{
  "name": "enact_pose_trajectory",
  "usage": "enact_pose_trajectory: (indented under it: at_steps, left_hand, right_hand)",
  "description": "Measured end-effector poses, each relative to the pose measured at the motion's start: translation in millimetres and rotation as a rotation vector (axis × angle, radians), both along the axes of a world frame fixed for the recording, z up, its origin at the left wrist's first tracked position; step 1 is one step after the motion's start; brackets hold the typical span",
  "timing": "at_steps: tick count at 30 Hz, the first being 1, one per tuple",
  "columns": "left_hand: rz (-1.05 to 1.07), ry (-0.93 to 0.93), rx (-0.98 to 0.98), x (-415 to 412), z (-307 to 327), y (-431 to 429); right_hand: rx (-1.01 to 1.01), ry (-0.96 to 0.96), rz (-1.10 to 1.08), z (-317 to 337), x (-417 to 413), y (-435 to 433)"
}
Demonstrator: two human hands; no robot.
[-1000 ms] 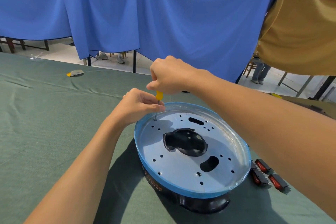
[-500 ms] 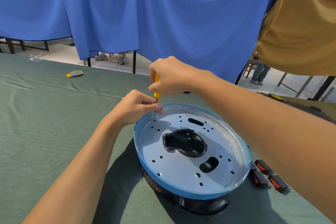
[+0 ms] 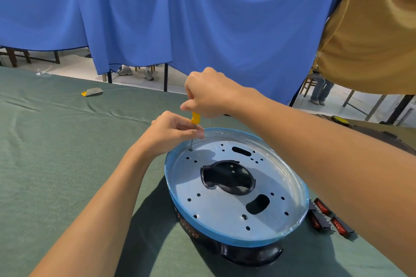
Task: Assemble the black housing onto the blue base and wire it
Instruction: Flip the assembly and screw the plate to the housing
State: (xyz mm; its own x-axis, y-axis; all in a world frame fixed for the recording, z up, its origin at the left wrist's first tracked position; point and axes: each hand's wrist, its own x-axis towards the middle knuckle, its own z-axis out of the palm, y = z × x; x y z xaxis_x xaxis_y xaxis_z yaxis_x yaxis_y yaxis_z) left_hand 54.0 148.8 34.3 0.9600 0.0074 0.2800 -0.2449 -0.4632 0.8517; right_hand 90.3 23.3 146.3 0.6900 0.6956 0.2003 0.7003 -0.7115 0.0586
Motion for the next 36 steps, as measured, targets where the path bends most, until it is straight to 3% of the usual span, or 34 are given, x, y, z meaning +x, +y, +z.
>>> enact_pose_trajectory:
  at_steps: [3,9,15,19,24,30,36]
  left_hand:
    - [0.068,-0.031,0.018,0.2,-1.8,1.1]
    - [-0.051,0.030,0.080,0.9,1.5,4.3]
    - [0.026,-0.050,-0.011,1.5,-3.7,1.9]
    - [-0.071,0.008,0.019,-0.1,0.6,4.0]
    - [0.067,-0.038,0.038,-1.7,-0.2,2.2]
    - [-0.043,0.027,0.074,-2.5,4.2,4.8]
    - [0.034,-0.030,-0.025,-1.3,-2.0,3.8]
  right_hand:
    - [0.005,-0.057,-0.044,-3.4,-0.8,-1.5]
    - [-0.053,0.067,0.054,4.3,0.7,-0.8]
    - [-0.030,0.121,0.021,2.5,1.7,-7.1]
    - [-0.057,0.082,0.099,9.1,-1.9,-9.2]
    - [-0.013,0.086,0.028,4.0,-2.0,-3.0]
    - [-0.033,0.041,0.088,9.3,-5.5,-1.0]
    - [0.015,0.031,0.005,3.5,0.6,-3.0]
